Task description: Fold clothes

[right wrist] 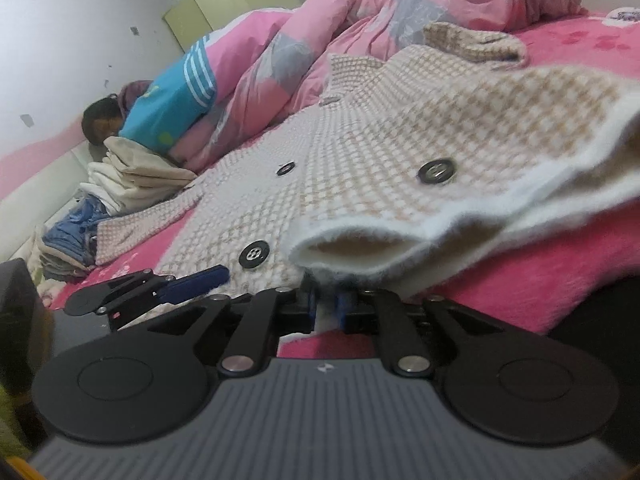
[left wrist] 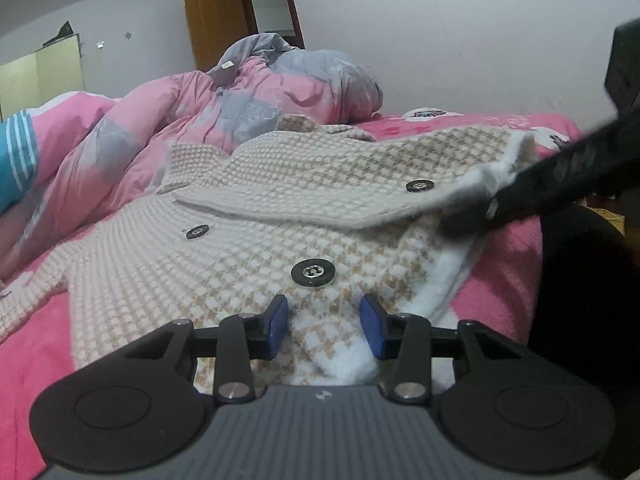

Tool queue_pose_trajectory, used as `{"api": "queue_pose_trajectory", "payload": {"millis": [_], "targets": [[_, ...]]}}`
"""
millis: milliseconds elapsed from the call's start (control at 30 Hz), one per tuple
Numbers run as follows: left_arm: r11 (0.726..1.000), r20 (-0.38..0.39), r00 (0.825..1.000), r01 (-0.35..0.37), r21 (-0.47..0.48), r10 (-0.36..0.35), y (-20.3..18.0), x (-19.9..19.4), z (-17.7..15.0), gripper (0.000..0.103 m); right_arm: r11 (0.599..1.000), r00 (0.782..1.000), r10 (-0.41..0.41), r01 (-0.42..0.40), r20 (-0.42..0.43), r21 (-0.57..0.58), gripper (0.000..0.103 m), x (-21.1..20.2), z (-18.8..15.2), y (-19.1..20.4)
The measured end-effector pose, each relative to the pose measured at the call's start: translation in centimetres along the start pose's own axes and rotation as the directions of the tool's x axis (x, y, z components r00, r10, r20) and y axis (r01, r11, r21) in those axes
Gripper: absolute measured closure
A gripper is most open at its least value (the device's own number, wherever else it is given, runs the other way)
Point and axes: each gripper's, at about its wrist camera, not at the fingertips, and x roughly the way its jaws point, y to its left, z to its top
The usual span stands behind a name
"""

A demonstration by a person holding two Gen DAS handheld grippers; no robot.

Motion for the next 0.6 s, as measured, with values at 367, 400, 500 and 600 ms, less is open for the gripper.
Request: {"api": "queue_pose_trajectory", "payload": {"millis": [367,400,500,600], "targets": [[1.0,0.017,1.0,-0.008,-0.013,0.008,-0.2,0.1,-0.2,0.061,0.997,0.994,0.019,-0.027,-0.107,-0.072,0.081,4.0,2.9,0.2],[1.0,0.018,1.0,-0.009,-0.013,0.009,-0.3,0.1,-0.2,0.061,0.996,0.993,0.021,-0.03,-0.117,-0.079,0.081,4.4,3.2,0.2],[1.0,0.024,1.0,-0.01,-0.012,0.01,-0.2,0.0,-0.3,0.061,0.994,0.989,0.026,-0.041,-0.148,-0.098,0.083,5.6,4.1,0.3],[1.0,0.033,0.999,-0.008,-0.015,0.009,0.0,-0.1,-0.5,0.06,0.987,0.981,-0.029,-0.002,-0.191,-0.162,0.103,7.6,4.9,0.5]]}}
